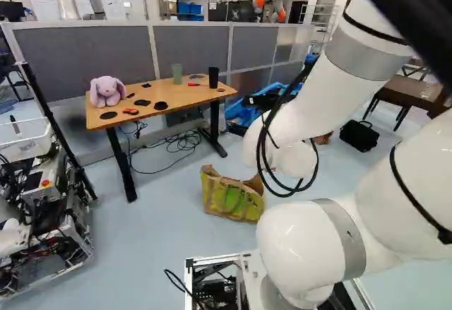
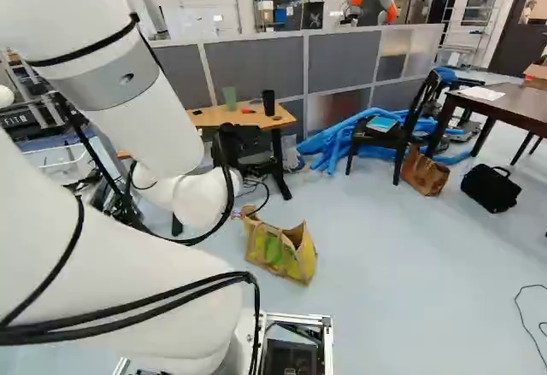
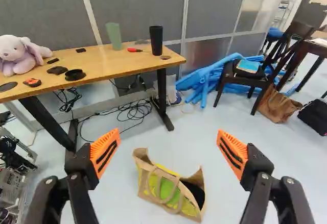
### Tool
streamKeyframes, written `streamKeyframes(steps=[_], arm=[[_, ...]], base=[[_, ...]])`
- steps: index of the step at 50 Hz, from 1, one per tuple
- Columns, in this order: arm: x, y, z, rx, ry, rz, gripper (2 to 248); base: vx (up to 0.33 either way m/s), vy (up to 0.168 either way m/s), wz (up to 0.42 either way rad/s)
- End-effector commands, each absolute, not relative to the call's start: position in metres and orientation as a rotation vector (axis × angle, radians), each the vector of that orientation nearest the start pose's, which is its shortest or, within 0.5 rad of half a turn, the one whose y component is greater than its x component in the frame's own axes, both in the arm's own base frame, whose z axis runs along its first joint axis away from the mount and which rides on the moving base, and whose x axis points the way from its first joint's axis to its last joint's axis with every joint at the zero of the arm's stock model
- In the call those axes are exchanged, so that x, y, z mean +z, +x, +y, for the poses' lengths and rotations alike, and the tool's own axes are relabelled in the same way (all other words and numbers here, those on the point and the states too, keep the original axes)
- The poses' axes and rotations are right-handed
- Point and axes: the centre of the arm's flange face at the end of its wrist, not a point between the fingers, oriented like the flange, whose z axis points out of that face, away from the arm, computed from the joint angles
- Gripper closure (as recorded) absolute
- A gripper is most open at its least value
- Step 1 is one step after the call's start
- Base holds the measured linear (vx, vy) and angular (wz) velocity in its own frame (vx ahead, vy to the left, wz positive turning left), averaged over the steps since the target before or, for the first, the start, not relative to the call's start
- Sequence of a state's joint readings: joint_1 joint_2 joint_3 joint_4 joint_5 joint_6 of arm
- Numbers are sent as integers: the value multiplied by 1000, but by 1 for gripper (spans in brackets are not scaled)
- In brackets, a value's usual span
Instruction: Pick up the bag on the ground and place it on the table
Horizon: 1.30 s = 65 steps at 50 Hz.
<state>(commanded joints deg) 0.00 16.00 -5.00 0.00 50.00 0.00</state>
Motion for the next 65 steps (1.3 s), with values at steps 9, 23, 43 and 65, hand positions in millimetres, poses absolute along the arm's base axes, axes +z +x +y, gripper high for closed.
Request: streamKeyframes(steps=[9,23,43,65], arm=[[366,270,0,-1824,-2558,0,3],[366,270,0,-1824,-2558,0,3],[367,278,0,-1820,-2561,0,3],[365,305,3,-1729,-2616,-14,3]], base=[[155,4,-1],[137,2,0],[82,2,1],[-9,0,0]])
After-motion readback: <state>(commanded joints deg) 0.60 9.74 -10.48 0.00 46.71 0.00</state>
